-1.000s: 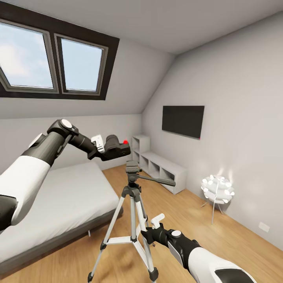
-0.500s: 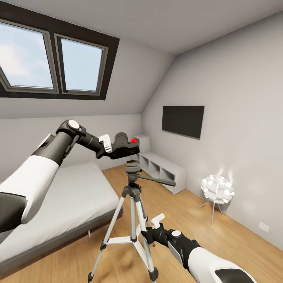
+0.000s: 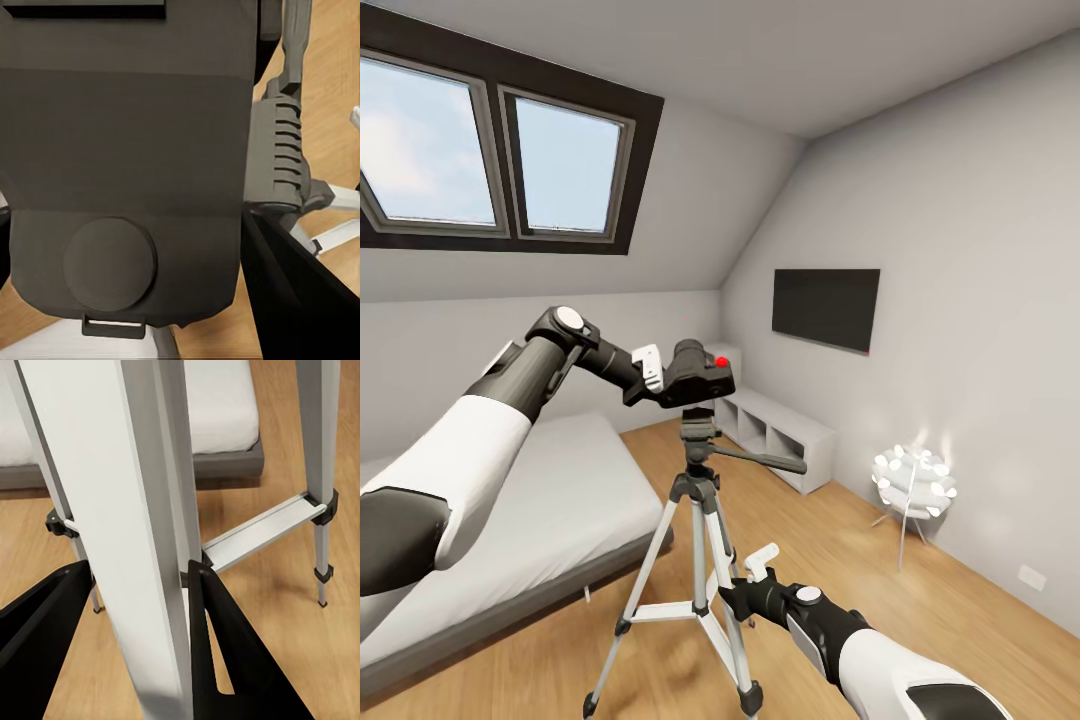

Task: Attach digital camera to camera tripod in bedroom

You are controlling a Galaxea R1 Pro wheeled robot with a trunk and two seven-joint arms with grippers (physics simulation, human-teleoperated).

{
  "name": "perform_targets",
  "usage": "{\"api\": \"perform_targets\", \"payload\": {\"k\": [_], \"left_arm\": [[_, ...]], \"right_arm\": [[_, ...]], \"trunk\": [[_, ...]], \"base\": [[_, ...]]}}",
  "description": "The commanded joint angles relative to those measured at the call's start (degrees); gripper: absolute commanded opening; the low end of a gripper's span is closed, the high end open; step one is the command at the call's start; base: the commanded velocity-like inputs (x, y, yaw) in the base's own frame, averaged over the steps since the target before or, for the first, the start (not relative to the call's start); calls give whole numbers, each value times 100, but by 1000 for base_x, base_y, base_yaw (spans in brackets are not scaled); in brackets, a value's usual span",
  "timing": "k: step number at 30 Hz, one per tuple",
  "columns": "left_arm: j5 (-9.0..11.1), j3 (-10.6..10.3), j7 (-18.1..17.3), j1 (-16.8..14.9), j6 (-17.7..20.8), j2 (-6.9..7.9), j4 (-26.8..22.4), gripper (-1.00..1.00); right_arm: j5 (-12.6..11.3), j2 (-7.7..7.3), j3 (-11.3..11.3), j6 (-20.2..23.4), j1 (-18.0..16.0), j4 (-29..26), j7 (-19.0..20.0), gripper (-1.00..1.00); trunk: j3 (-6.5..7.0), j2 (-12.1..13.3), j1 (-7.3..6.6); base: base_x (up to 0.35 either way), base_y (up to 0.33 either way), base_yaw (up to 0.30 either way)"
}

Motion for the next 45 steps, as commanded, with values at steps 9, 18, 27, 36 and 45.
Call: {"api": "perform_targets", "payload": {"k": [9,18,27,36,45], "left_arm": [[-66,-46,-21,-2,-132,26,-18,-100],[-71,-57,-15,-2,-150,16,-1,-100],[-96,-74,-15,-2,-148,7,174,-100],[-106,-77,-22,-2,-129,-21,367,-100],[-89,-78,-16,-2,-133,-23,413,-100]], "right_arm": [[53,0,135,-15,-1,4,-2,-100],[65,0,135,-15,-1,5,-2,-100],[57,0,135,-15,-1,5,-2,-100],[59,0,135,-15,-1,5,-2,-100],[57,0,135,-15,-1,5,-2,-100]], "trunk": [[-3,-4,2],[-3,-4,2],[-3,-4,2],[-3,-4,2],[-3,-4,2]], "base": [[0,0,0],[0,0,0],[0,0,0],[0,0,0],[0,0,0]]}}
